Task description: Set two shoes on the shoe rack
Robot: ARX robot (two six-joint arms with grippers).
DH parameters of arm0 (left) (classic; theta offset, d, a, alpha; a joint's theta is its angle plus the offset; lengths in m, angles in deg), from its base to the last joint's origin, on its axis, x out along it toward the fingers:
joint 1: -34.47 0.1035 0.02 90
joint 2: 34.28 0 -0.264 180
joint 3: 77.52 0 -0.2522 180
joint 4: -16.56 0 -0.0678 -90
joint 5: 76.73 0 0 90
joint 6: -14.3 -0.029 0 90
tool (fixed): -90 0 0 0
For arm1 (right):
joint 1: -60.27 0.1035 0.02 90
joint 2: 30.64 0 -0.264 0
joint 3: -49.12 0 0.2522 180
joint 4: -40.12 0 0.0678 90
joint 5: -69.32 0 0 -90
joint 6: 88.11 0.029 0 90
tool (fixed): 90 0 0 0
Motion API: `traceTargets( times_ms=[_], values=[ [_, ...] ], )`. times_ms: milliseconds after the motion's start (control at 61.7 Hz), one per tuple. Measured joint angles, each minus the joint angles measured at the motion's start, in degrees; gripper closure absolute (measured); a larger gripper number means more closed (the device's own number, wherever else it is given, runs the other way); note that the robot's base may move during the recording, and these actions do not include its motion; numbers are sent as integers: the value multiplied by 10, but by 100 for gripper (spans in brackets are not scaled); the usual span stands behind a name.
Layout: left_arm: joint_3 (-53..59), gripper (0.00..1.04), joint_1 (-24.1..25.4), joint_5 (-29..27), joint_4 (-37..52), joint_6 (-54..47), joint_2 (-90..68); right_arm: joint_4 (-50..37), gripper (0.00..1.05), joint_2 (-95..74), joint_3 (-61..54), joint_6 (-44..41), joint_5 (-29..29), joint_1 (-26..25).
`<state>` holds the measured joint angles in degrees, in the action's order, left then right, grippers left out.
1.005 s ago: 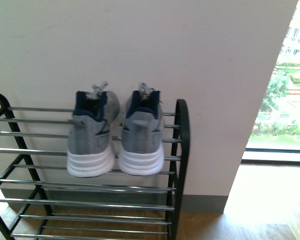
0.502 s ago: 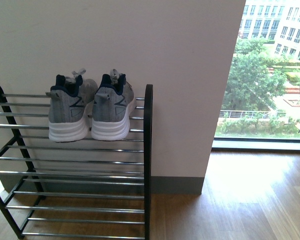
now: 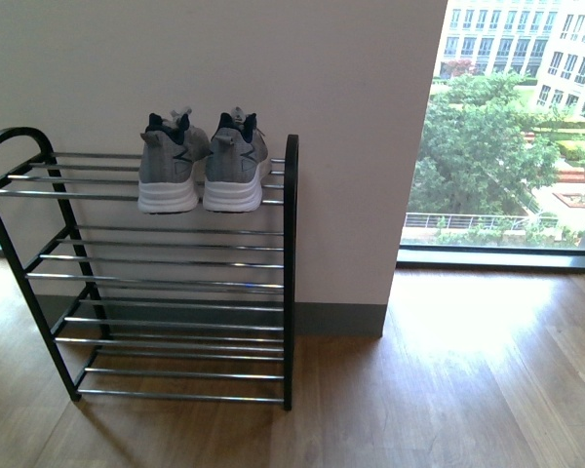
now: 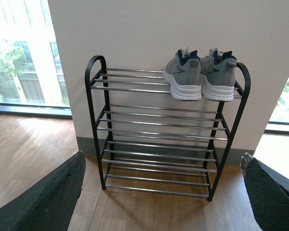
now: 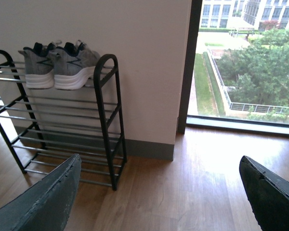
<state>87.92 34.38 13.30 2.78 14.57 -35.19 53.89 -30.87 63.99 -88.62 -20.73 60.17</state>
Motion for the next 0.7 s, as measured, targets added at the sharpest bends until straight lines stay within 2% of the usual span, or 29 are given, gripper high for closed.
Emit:
traceTargets(
  times_ms=[697],
  values=[
    [0,9,0,0,0,0,0,0,9,0,0,0,0,0]
  ],
)
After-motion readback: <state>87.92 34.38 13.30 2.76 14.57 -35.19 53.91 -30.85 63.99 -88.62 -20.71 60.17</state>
